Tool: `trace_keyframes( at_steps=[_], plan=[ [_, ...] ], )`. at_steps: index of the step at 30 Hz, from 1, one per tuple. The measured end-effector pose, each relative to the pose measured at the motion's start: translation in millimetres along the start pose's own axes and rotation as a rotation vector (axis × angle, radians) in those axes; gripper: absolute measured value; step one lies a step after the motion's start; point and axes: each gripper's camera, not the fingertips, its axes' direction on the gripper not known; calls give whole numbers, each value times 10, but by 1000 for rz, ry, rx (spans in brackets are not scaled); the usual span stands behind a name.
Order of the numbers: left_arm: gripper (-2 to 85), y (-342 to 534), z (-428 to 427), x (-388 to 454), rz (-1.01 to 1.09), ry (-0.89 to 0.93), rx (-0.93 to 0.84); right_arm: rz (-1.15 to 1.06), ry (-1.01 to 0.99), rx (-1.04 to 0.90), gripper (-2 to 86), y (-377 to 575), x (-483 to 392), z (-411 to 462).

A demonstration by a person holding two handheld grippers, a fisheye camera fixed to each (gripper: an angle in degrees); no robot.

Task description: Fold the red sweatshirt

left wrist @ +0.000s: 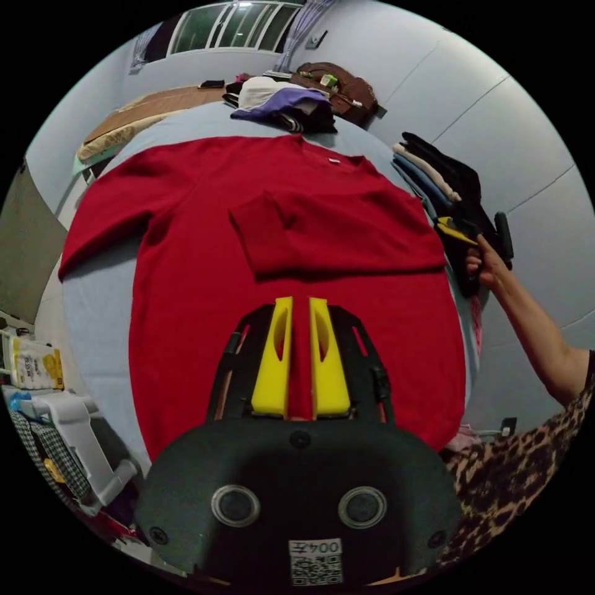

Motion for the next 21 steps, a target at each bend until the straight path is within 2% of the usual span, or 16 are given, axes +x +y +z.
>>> trace_keyframes(
  at_steps=[8, 11, 15, 17, 19, 21],
  plan=[
    [16, -239, 148, -104, 34, -15, -64, 83, -45, -35, 102, -372, 96, 167],
    [13, -293, 114, -196, 38, 20, -87, 78, -64, -65, 71, -478, 70, 205],
    [7, -318, 76, -337, 37, 75, -103, -158, 158, -38, 38, -661, -369, -127],
    [6, -329, 65, -370, 28, 84, -100, -178, 202, -83, 37, -694, -342, -35],
    [6, -354, 53, -401, 21, 90, -106, -125, 178, -150, 39, -711, -178, 125],
    [6, -396, 34, -417, 34, 88, -119, -6, 63, -109, 47, -714, 19, 7]
  ],
)
